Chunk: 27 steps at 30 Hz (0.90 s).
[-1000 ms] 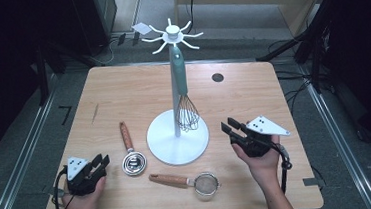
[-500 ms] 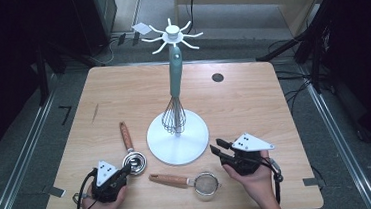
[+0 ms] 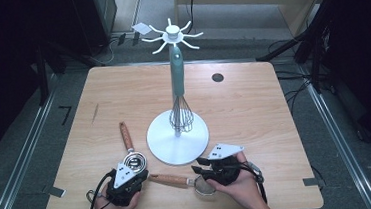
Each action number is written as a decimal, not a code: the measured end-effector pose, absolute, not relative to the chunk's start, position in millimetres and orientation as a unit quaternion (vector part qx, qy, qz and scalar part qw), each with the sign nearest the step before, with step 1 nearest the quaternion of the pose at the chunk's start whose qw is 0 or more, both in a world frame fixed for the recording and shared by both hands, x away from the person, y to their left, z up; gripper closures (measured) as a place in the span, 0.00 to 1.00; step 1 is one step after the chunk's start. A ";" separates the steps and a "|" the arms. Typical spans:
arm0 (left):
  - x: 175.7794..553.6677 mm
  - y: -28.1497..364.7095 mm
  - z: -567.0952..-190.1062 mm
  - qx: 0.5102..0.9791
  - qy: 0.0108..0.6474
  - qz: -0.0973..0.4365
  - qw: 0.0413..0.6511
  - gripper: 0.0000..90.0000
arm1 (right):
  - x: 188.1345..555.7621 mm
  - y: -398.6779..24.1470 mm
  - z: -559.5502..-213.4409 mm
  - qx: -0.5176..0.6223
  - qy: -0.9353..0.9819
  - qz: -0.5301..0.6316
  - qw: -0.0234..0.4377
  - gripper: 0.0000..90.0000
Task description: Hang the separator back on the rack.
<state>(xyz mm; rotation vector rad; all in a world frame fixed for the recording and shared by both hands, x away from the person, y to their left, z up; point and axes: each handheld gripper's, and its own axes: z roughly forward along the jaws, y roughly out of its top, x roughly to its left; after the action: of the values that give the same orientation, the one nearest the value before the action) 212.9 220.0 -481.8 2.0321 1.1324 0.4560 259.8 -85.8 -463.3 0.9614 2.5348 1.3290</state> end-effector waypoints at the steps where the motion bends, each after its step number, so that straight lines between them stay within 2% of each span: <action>1: 213.2 219.3 -482.3 0.797 0.441 0.174 0.375 1.00 | 260.5 -81.1 -464.7 0.312 0.844 0.434 0.050 0.74; 15: 219.7 200.0 -487.7 0.812 0.428 0.159 0.363 0.99 | 260.6 -67.7 -467.6 0.302 0.864 0.404 0.013 0.73; 21: 225.2 188.2 -490.5 0.820 0.415 0.154 0.363 0.98 | 262.7 -75.7 -466.9 0.318 0.867 0.383 -0.025 0.72; 27: 226.2 192.9 -487.2 0.815 0.417 0.157 0.370 0.97 | 266.1 -80.2 -466.7 0.315 0.879 0.353 -0.057 0.71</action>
<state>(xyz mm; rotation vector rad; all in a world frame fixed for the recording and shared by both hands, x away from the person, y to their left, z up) 226.2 192.9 -487.2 2.0909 1.0696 0.4015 266.1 -80.2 -466.7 1.0283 2.8660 1.1523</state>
